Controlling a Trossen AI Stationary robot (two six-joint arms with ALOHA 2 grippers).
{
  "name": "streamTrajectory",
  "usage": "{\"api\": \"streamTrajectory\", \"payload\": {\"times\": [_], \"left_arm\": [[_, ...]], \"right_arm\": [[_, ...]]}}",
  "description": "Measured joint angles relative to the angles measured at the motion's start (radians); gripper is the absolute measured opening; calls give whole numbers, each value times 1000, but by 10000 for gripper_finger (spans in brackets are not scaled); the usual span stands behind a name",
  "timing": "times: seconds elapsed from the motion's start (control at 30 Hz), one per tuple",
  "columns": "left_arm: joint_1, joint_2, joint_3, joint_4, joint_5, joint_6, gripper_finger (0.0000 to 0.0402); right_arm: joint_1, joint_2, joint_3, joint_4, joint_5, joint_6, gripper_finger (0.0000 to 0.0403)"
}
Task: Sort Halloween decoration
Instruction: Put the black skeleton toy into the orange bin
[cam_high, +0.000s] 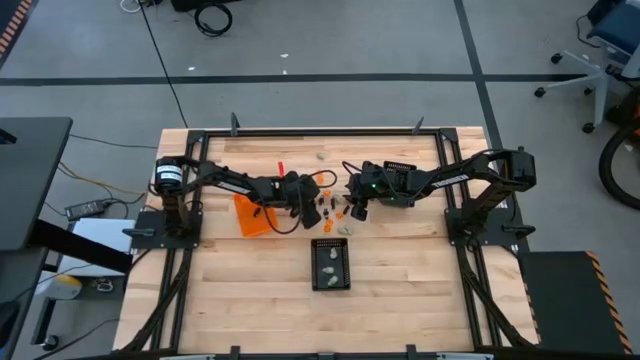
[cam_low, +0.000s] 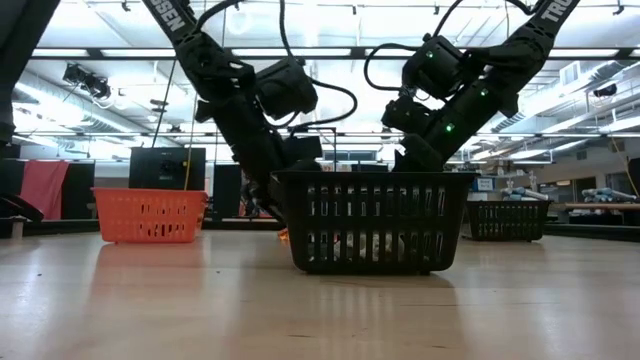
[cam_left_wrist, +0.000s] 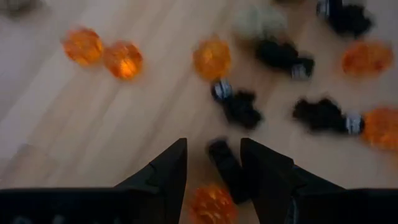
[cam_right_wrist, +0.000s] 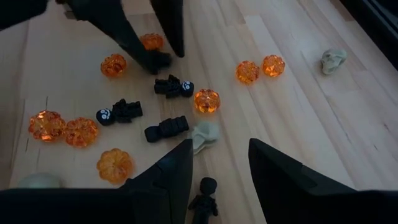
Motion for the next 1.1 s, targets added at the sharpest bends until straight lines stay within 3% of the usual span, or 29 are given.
{"api": "streamTrajectory", "payload": {"times": [0.17,0.6,1.1], "left_arm": [[0,2,0,-9,18,23,137],[-3,-6,1,-25,31,118,33],[-8,-288,-1,-265,16,133,44]], "right_arm": [[0,0,0,0,0,0,160],[0,0,0,-3,0,0,160],[0,0,0,-2,8,0,160]]}}
